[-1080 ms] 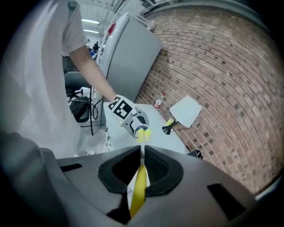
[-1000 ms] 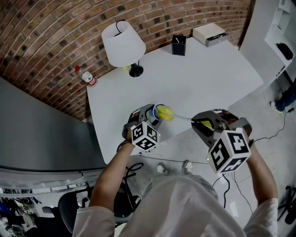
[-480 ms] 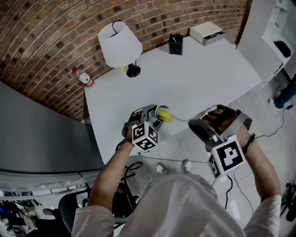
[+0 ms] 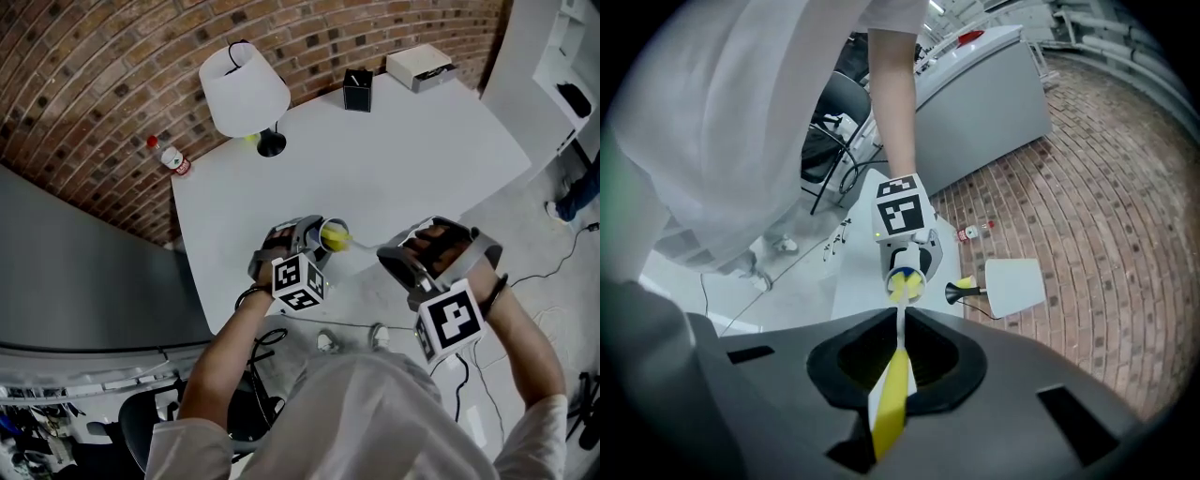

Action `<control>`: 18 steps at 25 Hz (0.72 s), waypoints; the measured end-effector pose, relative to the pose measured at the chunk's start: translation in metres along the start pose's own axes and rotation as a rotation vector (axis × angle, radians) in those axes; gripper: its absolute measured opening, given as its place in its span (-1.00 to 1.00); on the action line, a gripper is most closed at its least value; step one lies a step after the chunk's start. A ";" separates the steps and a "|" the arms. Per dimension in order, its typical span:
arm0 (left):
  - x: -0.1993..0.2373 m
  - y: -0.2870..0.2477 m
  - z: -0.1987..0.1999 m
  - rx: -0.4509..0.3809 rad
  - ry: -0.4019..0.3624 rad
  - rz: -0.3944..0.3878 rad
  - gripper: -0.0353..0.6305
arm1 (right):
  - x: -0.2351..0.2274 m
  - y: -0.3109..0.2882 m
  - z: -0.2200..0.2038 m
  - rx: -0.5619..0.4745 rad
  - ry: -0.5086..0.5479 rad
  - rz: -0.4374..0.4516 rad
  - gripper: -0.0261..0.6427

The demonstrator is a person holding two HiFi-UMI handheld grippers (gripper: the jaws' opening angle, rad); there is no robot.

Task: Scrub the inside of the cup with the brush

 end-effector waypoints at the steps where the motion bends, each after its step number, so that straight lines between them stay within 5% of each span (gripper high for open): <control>1: 0.000 0.000 0.000 0.002 -0.003 0.003 -0.07 | 0.000 -0.003 0.000 0.004 -0.005 -0.007 -0.85; 8: 0.002 0.003 0.000 0.013 -0.006 0.040 -0.07 | -0.002 -0.014 -0.003 0.009 -0.124 -0.043 -0.85; 18: 0.002 0.008 -0.004 0.021 0.008 0.104 -0.07 | -0.009 -0.023 -0.009 -0.007 -0.478 0.001 -0.84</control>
Point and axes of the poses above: the fingertips, and each gripper's own axes: y backward along the fingers, x to its left, z out of its top, the point moved 8 cm from there along y, backward along the fingers, and after that the axes turned 7 degrees about -z, right-handed, at the moved point
